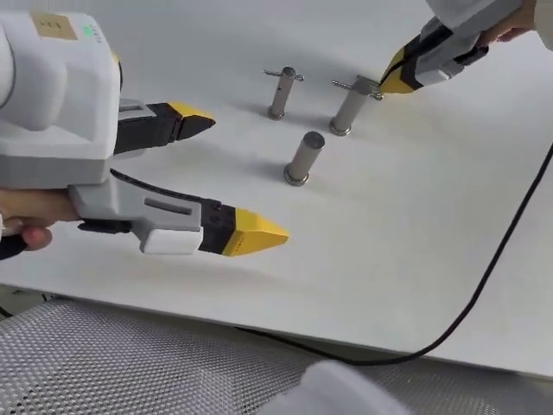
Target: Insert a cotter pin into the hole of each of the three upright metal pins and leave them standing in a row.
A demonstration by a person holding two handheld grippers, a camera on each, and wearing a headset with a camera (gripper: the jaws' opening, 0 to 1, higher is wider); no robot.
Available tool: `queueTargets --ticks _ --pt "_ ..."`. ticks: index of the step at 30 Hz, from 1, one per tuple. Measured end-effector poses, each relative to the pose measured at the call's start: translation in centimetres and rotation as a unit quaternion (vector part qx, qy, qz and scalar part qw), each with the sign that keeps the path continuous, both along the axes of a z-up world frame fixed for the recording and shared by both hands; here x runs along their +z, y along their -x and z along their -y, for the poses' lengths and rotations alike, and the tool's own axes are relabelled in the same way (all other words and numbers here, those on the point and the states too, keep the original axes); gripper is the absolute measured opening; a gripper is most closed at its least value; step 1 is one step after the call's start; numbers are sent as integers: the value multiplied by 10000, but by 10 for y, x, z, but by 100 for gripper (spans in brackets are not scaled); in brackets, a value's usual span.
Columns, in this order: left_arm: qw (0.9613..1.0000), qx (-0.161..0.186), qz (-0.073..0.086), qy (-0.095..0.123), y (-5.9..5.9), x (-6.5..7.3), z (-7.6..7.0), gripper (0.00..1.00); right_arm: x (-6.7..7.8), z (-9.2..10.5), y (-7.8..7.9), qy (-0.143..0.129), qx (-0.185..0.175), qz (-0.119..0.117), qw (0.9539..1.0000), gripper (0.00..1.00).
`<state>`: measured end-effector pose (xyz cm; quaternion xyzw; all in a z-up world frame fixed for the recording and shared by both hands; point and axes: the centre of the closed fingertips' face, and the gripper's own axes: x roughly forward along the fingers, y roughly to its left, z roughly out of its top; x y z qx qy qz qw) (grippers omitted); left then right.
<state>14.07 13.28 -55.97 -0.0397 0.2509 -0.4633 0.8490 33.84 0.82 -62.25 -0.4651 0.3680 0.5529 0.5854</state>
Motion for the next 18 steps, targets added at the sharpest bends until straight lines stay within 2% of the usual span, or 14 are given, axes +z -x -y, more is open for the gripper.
queueTargets --ticks 2,8,10,14,15,16,17,18 --pt "10000 -17 12 -20 1 1 1 88 1 -1 -2 4 -102 0 9999 0" --pt "10000 -18 47 -61 3 7 3 88 3 -2 0 184 82 201 9996 0" --pt "9999 11 66 -81 5 10 6 89 3 -2 -4 188 63 179 9996 0" --pt "9999 133 50 -49 3 13 3 90 3 0 -1 161 67 168 9997 0" --pt "9999 126 24 -43 3 14 1 89 6 1 0 145 52 194 9997 0" --pt "9998 166 49 -120 2 13 -3 87 10 -2 0 53 -1 220 9997 0" --pt "9994 228 142 -232 0 13 -7 85 14 -6 1 -90 -102 221 9997 0" --pt "9991 269 139 -285 -1 12 -11 84 18 -9 1 -198 -122 250 9994 0"
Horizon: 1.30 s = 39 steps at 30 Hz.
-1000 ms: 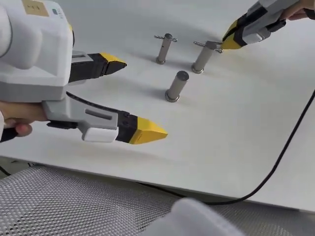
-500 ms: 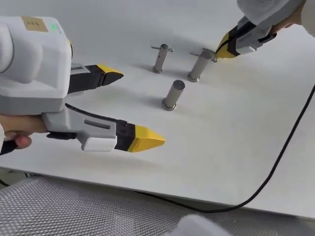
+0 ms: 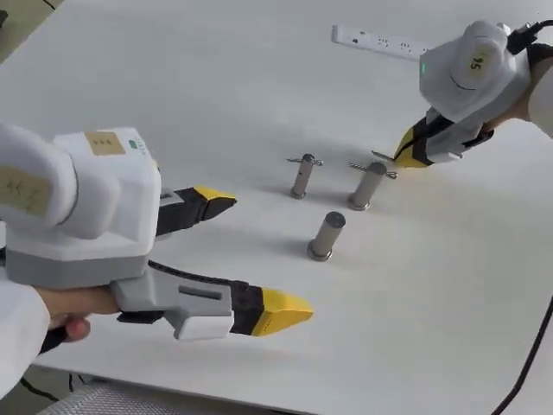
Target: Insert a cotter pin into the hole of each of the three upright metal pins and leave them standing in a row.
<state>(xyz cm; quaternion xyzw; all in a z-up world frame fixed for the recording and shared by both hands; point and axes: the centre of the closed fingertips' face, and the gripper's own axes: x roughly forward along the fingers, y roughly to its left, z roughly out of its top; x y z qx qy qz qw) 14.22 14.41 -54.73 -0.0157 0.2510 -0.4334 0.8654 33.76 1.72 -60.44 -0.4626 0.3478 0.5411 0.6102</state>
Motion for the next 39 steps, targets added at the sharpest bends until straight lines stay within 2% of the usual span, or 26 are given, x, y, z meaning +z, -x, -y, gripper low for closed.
queueTargets --ticks 4,8,10,14,20,22,24,26,30,33,37,39 --pt "9999 120 -3 40 -3 4 -10 85 24 -6 -1 -214 26 290 9993 0" --pt "9993 331 -69 186 -8 11 -18 84 50 -15 10 -655 -4 444 9969 0" --pt "9991 369 -54 212 -9 14 -20 84 60 -15 15 -713 26 570 9958 0" --pt "9986 421 -39 329 -14 23 -22 82 82 -15 32 -915 80 774 9928 0" --pt "9985 446 87 309 -27 36 -22 81 107 -21 67 -1320 20 1023 9860 0" --pt "9987 408 160 275 -31 41 -20 82 113 -22 76 -1415 7 1112 9837 0" --pt "9988 367 167 295 -34 45 -16 82 117 -23 83 -1473 -15 1172 9821 0" --pt "9986 312 185 391 -37 51 -10 81 121 -26 93 -1725 -131 1119 9785 0" --pt "9984 243 205 469 -43 57 -1 80 123 -26 104 -1741 -115 1238 9768 0" --pt "9971 220 224 699 -49 66 8 78 126 -28 114 -1924 -217 1277 9727 0" --pt "9964 168 249 792 -54 72 18 75 127 -29 126 -2034 -264 1390 9688 0" --pt "9959 110 220 867 -56 76 25 73 129 -30 131 -2115 -326 1498 9653 0"
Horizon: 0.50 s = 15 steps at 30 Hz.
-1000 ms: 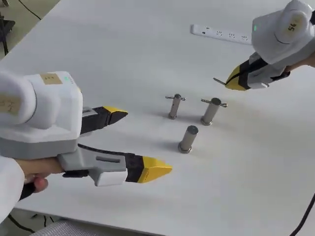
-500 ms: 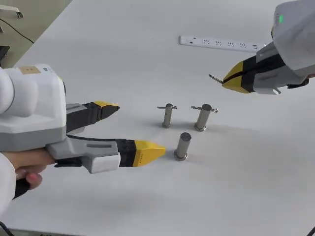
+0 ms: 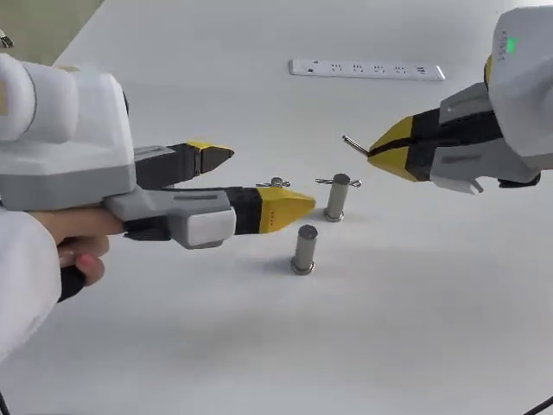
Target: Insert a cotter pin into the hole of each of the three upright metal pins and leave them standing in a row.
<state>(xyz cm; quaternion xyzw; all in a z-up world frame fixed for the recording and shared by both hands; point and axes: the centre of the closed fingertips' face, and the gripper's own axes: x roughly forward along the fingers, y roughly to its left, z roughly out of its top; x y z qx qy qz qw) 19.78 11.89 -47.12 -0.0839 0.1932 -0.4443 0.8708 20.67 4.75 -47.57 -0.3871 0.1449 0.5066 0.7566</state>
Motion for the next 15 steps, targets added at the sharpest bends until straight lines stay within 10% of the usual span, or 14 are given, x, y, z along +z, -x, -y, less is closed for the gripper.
queueTargets --ticks 15 --pt "9976 -404 -402 390 -1 10 40 34 2 -6 12 54 -150 539 9984 0"
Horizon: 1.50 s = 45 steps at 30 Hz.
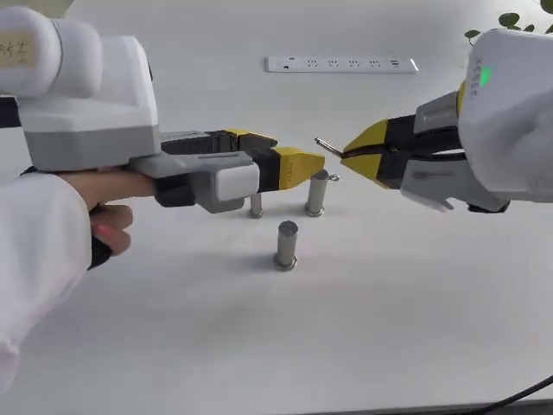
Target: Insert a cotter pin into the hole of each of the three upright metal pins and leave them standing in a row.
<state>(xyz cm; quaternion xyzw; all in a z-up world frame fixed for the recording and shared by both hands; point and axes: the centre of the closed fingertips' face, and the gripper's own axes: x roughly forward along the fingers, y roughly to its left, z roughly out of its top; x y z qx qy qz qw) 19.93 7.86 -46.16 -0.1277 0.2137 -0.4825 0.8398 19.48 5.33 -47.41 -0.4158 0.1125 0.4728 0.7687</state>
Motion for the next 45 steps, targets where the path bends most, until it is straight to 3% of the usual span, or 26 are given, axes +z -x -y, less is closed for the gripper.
queueTargets --ticks 4,5,7,14,19,32,41,43,45 --pt "9999 -71 -150 -32 2 -4 5 29 -2 -1 2 -9 -7 33 10000 0" --pt "9995 -123 -296 67 4 -4 7 27 -4 -1 3 81 13 82 9999 0" --pt "9989 -130 -423 161 5 -3 9 24 -4 -2 3 95 3 136 9999 0" --pt "9979 -238 -570 201 9 -5 14 12 -6 -7 7 184 89 199 9996 0" --pt "9978 -370 -540 64 10 -11 13 8 -6 -10 7 175 129 191 9996 0" --pt "9971 -528 -551 20 13 -13 13 1 -7 -16 13 233 249 217 9992 0" --pt "9957 -653 -655 -68 17 -16 10 1 -6 -17 15 247 282 191 9991 0" --pt "9964 -641 -552 -79 16 -15 10 1 -6 -17 14 227 273 197 9992 0" --pt "9955 -618 -719 -60 18 -16 10 1 -7 -17 15 241 291 168 9991 0"
